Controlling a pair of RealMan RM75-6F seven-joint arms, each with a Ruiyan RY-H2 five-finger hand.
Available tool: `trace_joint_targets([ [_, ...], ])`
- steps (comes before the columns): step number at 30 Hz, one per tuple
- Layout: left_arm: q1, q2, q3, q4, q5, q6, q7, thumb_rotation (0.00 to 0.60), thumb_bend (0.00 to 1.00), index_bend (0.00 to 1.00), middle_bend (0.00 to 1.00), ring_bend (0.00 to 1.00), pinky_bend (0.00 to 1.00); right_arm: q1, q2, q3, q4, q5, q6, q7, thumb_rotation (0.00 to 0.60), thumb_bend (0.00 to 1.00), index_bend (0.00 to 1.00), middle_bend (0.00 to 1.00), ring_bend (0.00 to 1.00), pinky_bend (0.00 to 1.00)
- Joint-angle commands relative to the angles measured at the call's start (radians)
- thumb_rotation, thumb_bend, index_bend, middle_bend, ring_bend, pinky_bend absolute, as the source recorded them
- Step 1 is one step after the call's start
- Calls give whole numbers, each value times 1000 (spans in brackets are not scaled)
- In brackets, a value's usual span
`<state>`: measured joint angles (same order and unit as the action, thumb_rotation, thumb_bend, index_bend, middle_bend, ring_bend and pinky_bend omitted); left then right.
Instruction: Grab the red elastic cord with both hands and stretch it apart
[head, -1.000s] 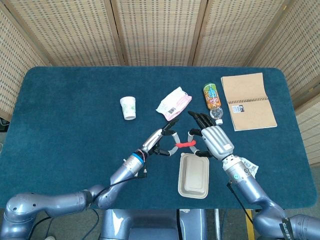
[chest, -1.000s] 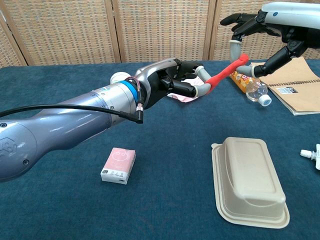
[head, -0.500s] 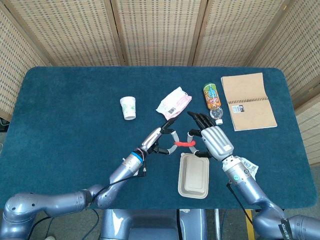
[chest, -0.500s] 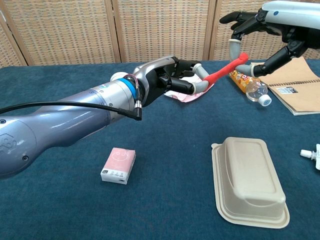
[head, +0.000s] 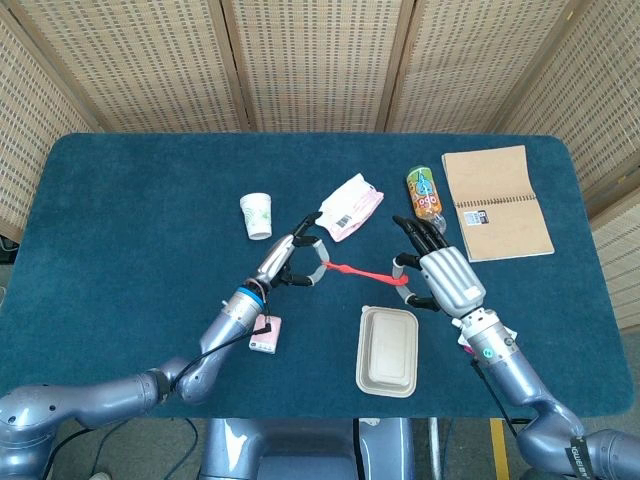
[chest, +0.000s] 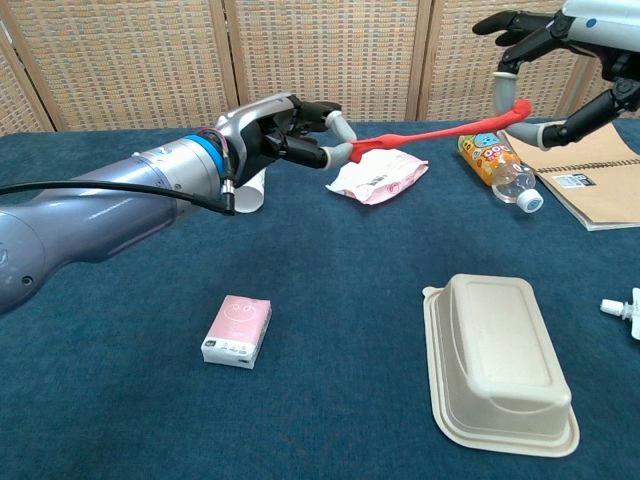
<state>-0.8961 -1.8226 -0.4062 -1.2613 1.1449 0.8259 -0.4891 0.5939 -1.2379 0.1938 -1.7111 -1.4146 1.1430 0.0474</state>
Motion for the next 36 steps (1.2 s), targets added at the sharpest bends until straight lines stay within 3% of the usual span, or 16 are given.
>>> trace_joint_targets([
  [1, 15, 29, 0, 5, 0, 7, 3, 600, 495, 789, 0, 0, 0, -9, 1, -11, 33, -16, 13, -1, 600, 672, 822, 65, 0, 0],
  [9, 55, 124, 23, 37, 41, 42, 36, 600, 495, 795, 0, 0, 0, -31, 14, -30, 95, -42, 38, -9, 600, 672, 823, 65, 0, 0],
  [13, 82, 187, 62, 69, 94, 82, 96, 600, 495, 798, 0, 0, 0, -44, 23, -37, 130, -49, 53, -15, 600, 672, 822, 65, 0, 0],
  [19, 144, 328, 91, 76, 117, 123, 137, 600, 495, 800, 0, 0, 0, -68, 25, -57, 227, -70, 81, -33, 600, 672, 823, 66, 0, 0],
  [20, 174, 392, 101, 98, 112, 134, 172, 600, 495, 800, 0, 0, 0, -82, 27, -67, 271, -74, 93, -49, 600, 672, 823, 66, 0, 0],
  [27, 244, 570, 125, 48, 74, 123, 235, 600, 496, 802, 0, 0, 0, -113, 22, -90, 368, -97, 125, -21, 600, 672, 822, 66, 0, 0],
  [36, 324, 669, 165, -15, 86, 151, 205, 600, 496, 804, 0, 0, 0, -138, 40, -109, 340, -144, 169, -6, 600, 672, 823, 67, 0, 0],
])
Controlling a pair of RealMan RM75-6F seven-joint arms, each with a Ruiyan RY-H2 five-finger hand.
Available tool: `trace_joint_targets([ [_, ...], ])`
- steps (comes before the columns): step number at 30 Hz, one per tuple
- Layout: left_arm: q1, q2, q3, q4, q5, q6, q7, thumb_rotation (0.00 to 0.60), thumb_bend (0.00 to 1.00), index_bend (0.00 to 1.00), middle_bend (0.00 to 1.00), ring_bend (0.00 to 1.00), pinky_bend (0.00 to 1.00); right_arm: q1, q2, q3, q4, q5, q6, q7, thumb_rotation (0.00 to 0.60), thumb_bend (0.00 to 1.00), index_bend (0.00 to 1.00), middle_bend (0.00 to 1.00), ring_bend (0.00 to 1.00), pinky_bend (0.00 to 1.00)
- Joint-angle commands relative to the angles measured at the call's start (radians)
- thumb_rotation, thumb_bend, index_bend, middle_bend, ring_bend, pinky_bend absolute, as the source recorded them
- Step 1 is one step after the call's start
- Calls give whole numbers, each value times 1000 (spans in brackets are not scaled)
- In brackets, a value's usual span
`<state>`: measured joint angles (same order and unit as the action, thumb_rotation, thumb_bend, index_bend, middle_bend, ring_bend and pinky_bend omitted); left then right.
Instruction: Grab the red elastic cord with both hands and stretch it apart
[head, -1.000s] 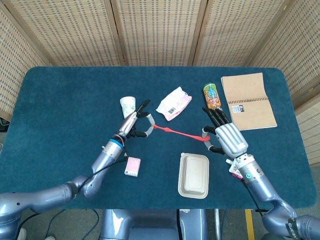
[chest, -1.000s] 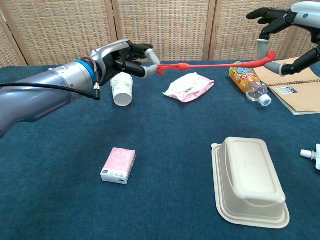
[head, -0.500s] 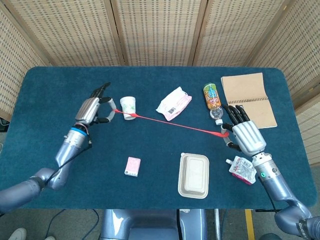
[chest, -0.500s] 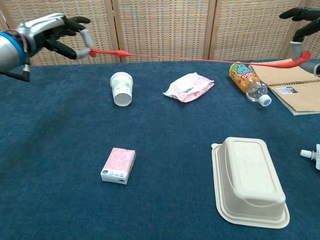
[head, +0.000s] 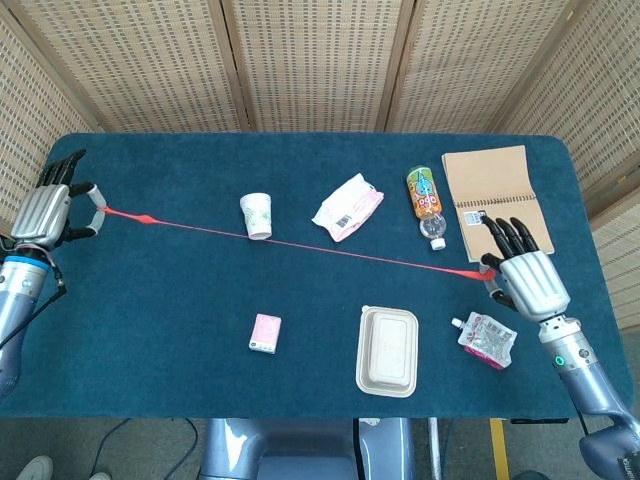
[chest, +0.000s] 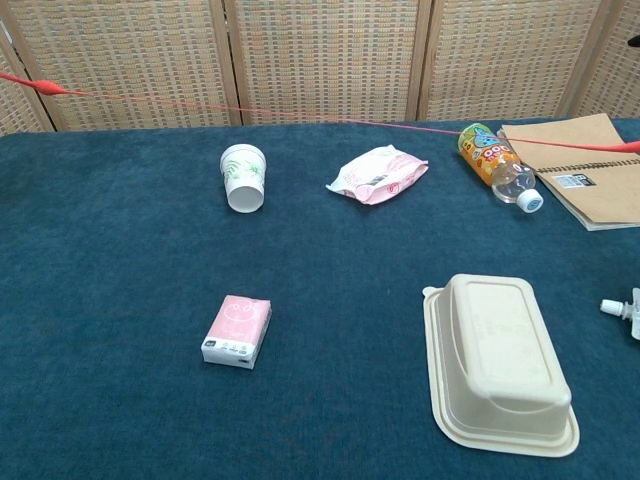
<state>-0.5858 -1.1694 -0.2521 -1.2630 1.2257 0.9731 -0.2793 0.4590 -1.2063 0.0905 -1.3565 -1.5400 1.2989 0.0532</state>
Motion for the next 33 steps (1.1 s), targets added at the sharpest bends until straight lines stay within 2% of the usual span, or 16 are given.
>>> trace_joint_targets([
  [1, 19, 25, 16, -17, 7, 5, -2, 600, 497, 805, 0, 0, 0, -3, 11, -6, -18, -27, 18, -23, 600, 672, 823, 67, 0, 0],
  [5, 45, 47, 34, 11, -1, 19, 41, 600, 498, 807, 0, 0, 0, -6, 18, -8, -8, -39, 26, -56, 600, 672, 823, 68, 0, 0],
  [7, 60, 47, 34, 64, -27, 22, 53, 600, 498, 807, 0, 0, 0, -13, 22, -9, 21, -30, 24, -55, 600, 672, 823, 68, 0, 0],
  [13, 85, 40, 32, 224, -65, -23, -17, 600, 499, 808, 0, 0, 0, -47, 22, -3, 167, 23, 19, 14, 600, 672, 823, 68, 0, 0],
  [22, 108, -11, 39, 418, -46, -65, -164, 600, 498, 809, 0, 0, 0, -146, 3, -20, 449, 87, 20, 202, 600, 672, 823, 71, 0, 0],
  [33, 107, -45, 46, 536, -3, -85, -267, 600, 499, 811, 0, 0, 0, -357, -87, -63, 855, 127, 62, 494, 600, 672, 824, 77, 0, 0],
])
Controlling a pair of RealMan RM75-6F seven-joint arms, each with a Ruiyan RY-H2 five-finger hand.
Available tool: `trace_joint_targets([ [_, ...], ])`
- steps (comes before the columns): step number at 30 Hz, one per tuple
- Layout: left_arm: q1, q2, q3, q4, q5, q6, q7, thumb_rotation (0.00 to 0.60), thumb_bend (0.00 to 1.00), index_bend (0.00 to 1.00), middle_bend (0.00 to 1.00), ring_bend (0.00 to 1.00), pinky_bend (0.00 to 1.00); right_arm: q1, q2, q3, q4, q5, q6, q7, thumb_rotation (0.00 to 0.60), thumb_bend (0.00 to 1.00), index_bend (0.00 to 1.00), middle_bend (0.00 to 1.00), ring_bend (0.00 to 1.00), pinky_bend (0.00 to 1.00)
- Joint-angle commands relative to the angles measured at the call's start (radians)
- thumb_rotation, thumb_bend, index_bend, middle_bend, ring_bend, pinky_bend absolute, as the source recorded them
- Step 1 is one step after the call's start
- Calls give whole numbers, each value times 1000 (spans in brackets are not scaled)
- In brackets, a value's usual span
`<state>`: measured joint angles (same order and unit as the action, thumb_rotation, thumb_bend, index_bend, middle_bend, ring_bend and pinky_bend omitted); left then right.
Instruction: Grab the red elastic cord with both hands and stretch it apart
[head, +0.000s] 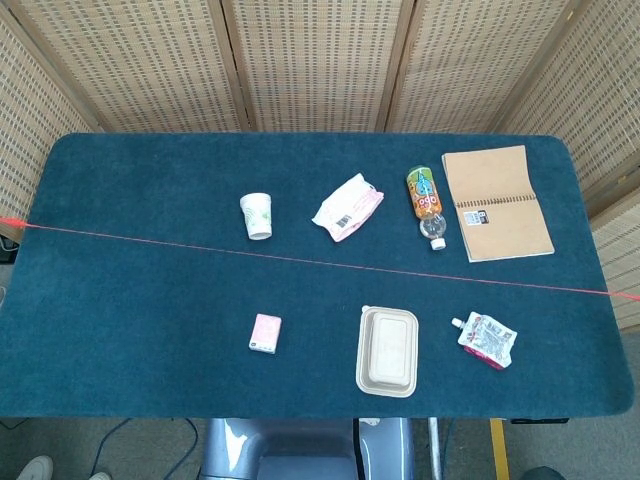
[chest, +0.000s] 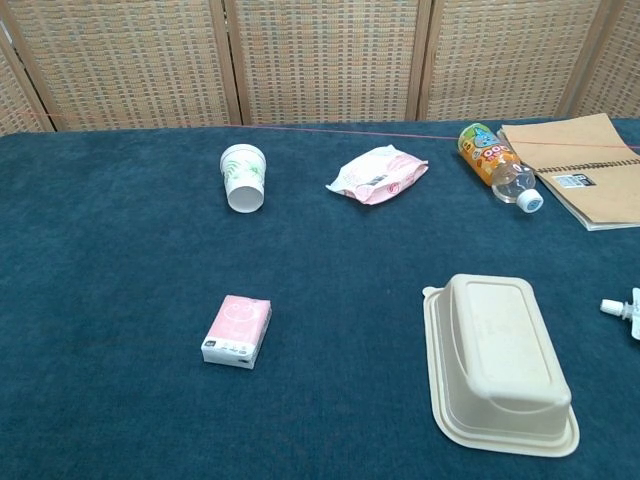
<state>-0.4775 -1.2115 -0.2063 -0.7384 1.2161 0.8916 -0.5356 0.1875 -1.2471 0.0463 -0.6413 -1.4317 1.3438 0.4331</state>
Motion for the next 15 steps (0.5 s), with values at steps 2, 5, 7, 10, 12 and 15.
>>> trace_joint_targets([
  [2, -2, -3, -2, 17, 10, -4, -17, 600, 498, 811, 0, 0, 0, -110, -62, -22, 191, 20, 20, 143, 600, 672, 825, 79, 0, 0],
  [5, -3, 0, -5, 19, 14, -3, -24, 600, 498, 812, 0, 0, 0, -150, -88, -24, 273, 22, 23, 182, 600, 672, 826, 81, 0, 0],
  [7, -4, 0, -5, 19, 15, -3, -23, 600, 498, 812, 0, 0, 0, -165, -98, -24, 300, 23, 21, 201, 600, 672, 826, 81, 0, 0],
  [10, -11, 0, -10, 23, 13, -12, -12, 600, 498, 813, 0, 0, 0, -216, -123, -24, 371, 34, -17, 237, 600, 672, 826, 82, 0, 0],
  [12, -15, -2, -14, 30, 8, -20, -4, 600, 498, 814, 0, 0, 0, -230, -139, -22, 405, 36, -44, 260, 600, 673, 826, 82, 0, 0],
  [15, -21, -2, -20, 39, 0, -35, -2, 600, 498, 815, 0, 0, 0, -245, -153, -17, 445, 39, -85, 278, 600, 673, 826, 82, 0, 0],
])
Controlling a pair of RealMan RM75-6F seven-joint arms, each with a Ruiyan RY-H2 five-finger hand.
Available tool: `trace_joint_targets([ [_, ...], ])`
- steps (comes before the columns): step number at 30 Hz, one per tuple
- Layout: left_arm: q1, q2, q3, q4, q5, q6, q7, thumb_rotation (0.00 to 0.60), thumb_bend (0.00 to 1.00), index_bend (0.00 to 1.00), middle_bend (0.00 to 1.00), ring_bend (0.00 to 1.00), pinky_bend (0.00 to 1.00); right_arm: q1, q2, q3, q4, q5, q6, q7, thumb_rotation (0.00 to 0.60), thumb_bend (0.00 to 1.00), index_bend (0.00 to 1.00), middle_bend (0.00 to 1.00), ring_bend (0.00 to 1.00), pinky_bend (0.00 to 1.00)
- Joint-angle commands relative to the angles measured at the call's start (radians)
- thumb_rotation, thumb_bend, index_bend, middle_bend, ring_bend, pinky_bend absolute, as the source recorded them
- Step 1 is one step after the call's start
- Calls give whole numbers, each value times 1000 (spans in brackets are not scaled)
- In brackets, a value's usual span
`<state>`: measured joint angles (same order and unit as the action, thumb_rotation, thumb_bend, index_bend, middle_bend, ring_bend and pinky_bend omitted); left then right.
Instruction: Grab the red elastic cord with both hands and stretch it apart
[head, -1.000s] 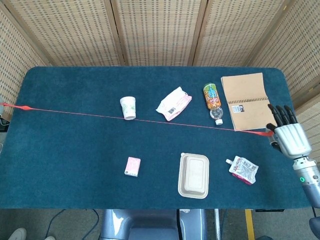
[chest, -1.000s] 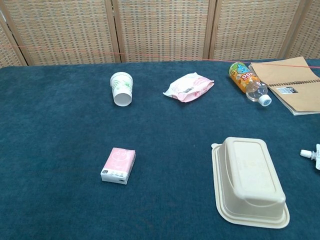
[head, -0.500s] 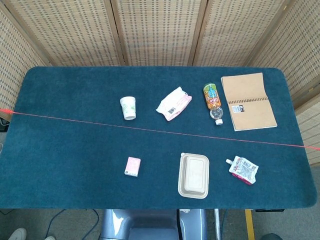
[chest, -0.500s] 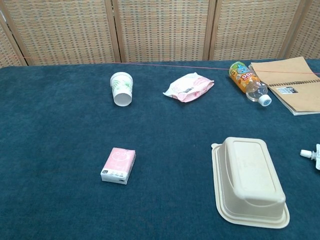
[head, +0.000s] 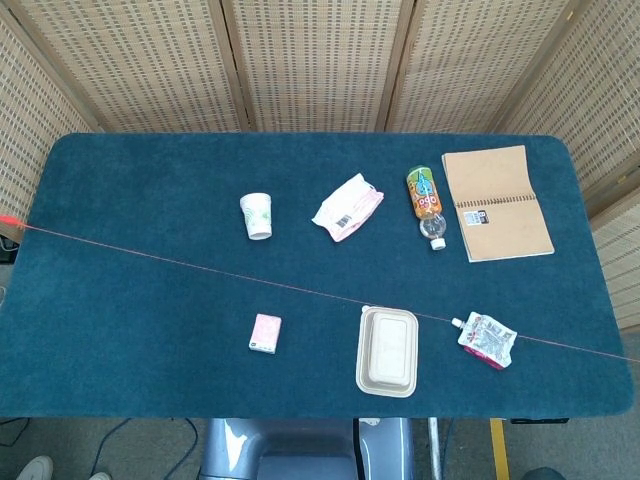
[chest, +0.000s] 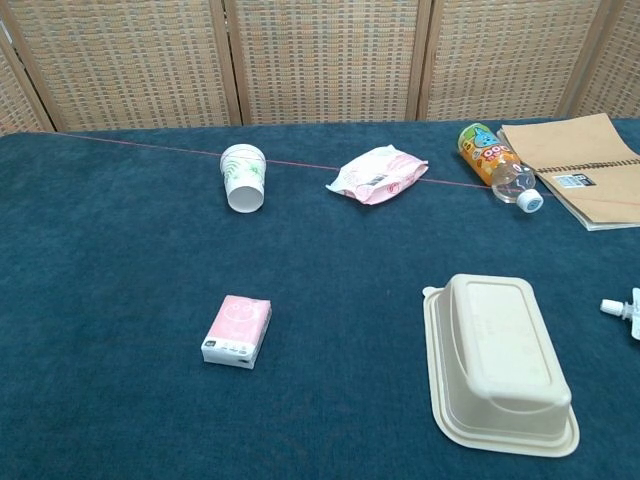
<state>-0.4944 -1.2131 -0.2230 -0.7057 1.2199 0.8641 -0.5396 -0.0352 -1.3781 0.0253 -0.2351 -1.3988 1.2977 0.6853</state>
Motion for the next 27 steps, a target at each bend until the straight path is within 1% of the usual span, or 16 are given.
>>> trace_joint_targets([
  [1, -5, 1, -4, 9, -4, -9, 4, 600, 499, 815, 0, 0, 0, -25, -24, 5, 45, 6, -46, 28, 600, 672, 826, 82, 0, 0],
  [11, -36, -4, -42, 107, -50, -57, 54, 600, 498, 815, 0, 0, 0, -45, -44, 32, 110, 21, -206, 27, 600, 673, 827, 82, 0, 0],
  [17, -33, -12, -45, 131, -52, -67, 49, 600, 499, 815, 0, 0, 0, -41, -46, 54, 125, 34, -287, 25, 600, 672, 827, 82, 0, 0],
  [27, -34, -41, -40, 159, -39, -78, 25, 600, 498, 815, 0, 0, 0, -40, -44, 78, 134, 42, -341, 22, 600, 672, 826, 85, 0, 0],
])
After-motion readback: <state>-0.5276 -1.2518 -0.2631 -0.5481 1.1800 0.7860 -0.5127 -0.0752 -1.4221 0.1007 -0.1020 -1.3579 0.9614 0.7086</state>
